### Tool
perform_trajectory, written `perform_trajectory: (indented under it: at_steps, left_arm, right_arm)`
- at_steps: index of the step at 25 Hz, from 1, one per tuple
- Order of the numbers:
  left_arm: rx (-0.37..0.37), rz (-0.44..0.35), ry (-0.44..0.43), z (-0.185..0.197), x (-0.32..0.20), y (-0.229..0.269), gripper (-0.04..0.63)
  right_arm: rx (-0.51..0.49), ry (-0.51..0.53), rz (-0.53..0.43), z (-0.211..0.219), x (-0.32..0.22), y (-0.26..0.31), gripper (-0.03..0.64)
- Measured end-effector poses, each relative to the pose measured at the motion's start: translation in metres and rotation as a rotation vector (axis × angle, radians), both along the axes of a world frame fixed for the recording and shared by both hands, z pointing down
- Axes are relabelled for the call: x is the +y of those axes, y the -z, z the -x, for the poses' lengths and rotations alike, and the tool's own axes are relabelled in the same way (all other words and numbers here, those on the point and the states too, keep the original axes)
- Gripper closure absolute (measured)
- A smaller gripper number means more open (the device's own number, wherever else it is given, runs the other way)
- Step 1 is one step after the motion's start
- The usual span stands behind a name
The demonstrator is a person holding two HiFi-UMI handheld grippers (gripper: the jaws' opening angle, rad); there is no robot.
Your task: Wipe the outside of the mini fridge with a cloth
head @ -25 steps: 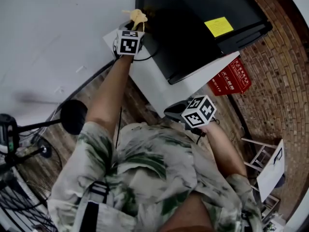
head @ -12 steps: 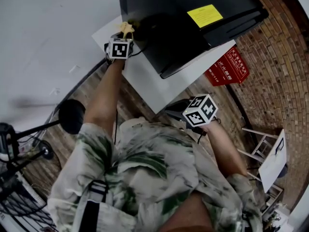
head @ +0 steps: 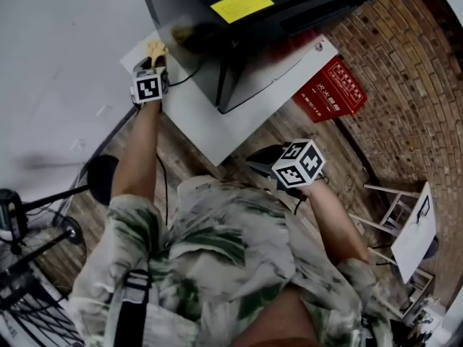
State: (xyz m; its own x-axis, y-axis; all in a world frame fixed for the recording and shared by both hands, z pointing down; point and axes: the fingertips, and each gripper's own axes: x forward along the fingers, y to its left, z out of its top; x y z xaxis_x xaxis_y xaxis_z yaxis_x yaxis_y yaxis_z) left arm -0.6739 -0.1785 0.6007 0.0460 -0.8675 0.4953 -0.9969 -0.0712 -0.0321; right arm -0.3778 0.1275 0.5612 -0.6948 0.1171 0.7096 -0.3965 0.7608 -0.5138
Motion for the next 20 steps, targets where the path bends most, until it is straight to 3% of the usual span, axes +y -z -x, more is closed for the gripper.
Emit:
perform_trajectory:
  at_steps: [4,10,20]
  left_arm:
    - [-0.048,-0.04,0.024,-0.017,0.033,0.039,0.52]
    - [-0.055,-0.09,0.059,-0.065,0.1,0.1,0.52]
    - [-0.114,-0.103,0.022,-0.224,0.222,0.141,0.52]
  right_arm:
    - [-0.031,-0.008,-0.019,-0.042,0.004,0.012,0.583]
    - [-0.084,-0.002,-0.059,-0.111,0.01,0.029,0.583]
    - [-0.059,0.044,-0.098,-0.254,0.05,0.021,0.583]
